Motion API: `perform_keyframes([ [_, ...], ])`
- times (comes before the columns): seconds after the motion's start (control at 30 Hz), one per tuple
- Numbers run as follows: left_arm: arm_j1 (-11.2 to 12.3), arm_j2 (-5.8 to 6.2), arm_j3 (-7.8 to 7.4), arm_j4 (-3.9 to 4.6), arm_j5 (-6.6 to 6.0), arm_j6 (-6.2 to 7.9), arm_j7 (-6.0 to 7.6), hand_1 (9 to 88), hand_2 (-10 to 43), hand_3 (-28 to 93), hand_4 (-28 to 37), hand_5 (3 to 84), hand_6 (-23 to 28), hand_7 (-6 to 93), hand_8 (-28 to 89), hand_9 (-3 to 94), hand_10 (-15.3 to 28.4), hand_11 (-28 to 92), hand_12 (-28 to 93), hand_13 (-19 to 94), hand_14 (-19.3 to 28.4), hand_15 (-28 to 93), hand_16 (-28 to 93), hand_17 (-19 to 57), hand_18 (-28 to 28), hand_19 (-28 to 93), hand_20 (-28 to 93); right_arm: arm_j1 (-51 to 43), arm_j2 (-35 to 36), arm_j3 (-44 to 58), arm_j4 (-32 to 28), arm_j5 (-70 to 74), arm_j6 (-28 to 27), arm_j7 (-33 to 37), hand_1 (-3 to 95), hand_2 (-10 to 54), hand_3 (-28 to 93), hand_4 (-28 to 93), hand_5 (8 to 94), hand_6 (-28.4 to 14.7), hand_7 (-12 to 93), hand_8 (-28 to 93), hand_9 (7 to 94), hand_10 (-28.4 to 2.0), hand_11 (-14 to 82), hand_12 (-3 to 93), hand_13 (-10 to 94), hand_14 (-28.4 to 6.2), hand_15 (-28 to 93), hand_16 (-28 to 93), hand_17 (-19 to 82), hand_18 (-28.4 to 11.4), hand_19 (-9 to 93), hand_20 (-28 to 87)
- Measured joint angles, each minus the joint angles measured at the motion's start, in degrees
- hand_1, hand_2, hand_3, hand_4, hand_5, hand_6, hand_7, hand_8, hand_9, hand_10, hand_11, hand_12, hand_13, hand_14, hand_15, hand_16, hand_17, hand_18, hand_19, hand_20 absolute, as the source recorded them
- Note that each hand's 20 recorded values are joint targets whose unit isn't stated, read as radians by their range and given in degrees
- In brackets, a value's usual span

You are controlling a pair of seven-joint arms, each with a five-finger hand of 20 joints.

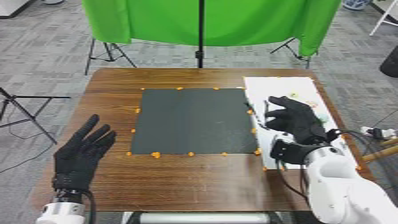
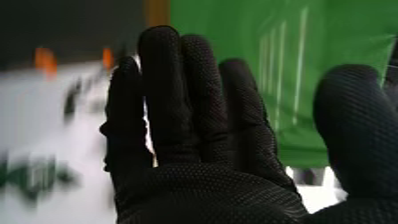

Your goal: Arrange flowers

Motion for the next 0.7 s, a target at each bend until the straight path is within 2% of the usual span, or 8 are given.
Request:
perform_keyframes([
  [0.1,0.0,0.38,0.01,0.00,-0.11,0.04,0.54,22.4,3.6,82,-26.4,39.2,6.1,10.2,-10,35.5,19.0,20,9,24,26.7,42,-8,-10.7,25.4,52,5,0.9,1.9,-2.4,-2.9,-9.8,6.8,10.3,32.2,-2.9,74,-25,60.1,-6.2,18,-14,69.2,-17.0,40.2,15.0,67,-13.3,65,9,35,-24.1,91,8],
  [0.23,0.0,0.52,0.01,0.00,-0.13,0.04,1.01,22.4,3.6,82,-26.3,39.2,6.1,10.2,-10,35.5,19.0,20,9,24,26.7,42,-8,-10.8,25.4,52,5,5.1,3.3,-7.2,-3.2,-17.8,7.1,19.3,32.4,-3.9,73,-23,60.7,-7.0,17,-13,70.3,-17.8,39.6,15.3,69,-13.5,65,10,40,-24.2,93,4],
  [0.3,0.0,0.58,0.02,0.02,-0.18,0.04,1.27,22.4,3.7,82,-26.2,39.2,6.1,10.3,-10,35.5,19.0,20,9,24,26.7,42,-8,-10.7,25.5,52,5,7.4,4.1,-9.9,-3.2,-23.0,3.2,23.9,33.1,-4.6,72,-23,61.0,-7.4,16,-13,71.0,-18.2,39.5,15.3,70,-14.0,65,10,42,-24.3,93,4],
  [0.43,0.0,0.60,0.01,0.07,-0.18,0.00,1.33,22.5,3.8,82,-26.1,39.2,6.1,10.3,-10,35.5,19.0,20,9,24,26.7,42,-8,-10.9,25.5,52,5,8.8,4.9,-12.5,-3.1,-35.8,-11.4,35.2,34.1,-5.8,72,-22,61.6,-7.8,15,-12,71.5,-18.6,39.1,15.6,71,-14.4,65,10,42,-24.7,93,4],
  [0.5,0.0,0.52,-0.03,0.09,-0.13,-0.04,1.21,22.4,3.8,82,-26.0,39.2,6.1,10.4,-10,35.5,19.0,20,9,24,26.7,42,-8,-10.9,25.6,52,5,8.3,4.9,-12.9,-3.0,-41.2,-16.1,41.0,34.3,-6.1,72,-22,61.9,-8.0,15,-12,71.6,-18.7,38.9,15.6,71,-14.5,65,11,42,-24.8,93,4],
  [0.6,-0.1,0.42,-0.05,0.11,-0.07,-0.08,1.04,22.4,3.8,82,-26.0,39.2,6.1,10.3,-10,35.5,19.0,20,9,24,26.7,42,-8,-10.9,25.6,52,5,7.0,5.0,-13.1,-2.6,-47.9,-17.1,48.3,34.6,-6.1,72,-22,62.3,-8.0,15,-12,71.7,-18.7,38.8,15.8,71,-14.6,65,11,42,-25.1,93,5],
  [0.7,-0.1,0.42,-0.06,0.12,-0.06,-0.09,0.96,22.5,3.9,82,-26.0,39.2,6.1,10.4,-10,35.5,19.0,20,9,24,26.6,42,-8,-10.9,25.6,52,5,5.6,5.2,-13.4,-1.8,-55.4,-16.8,51.7,34.7,-6.2,72,-21,62.9,-8.1,15,-12,72.0,-18.7,38.9,15.9,71,-14.3,65,11,43,-25.1,93,5],
])
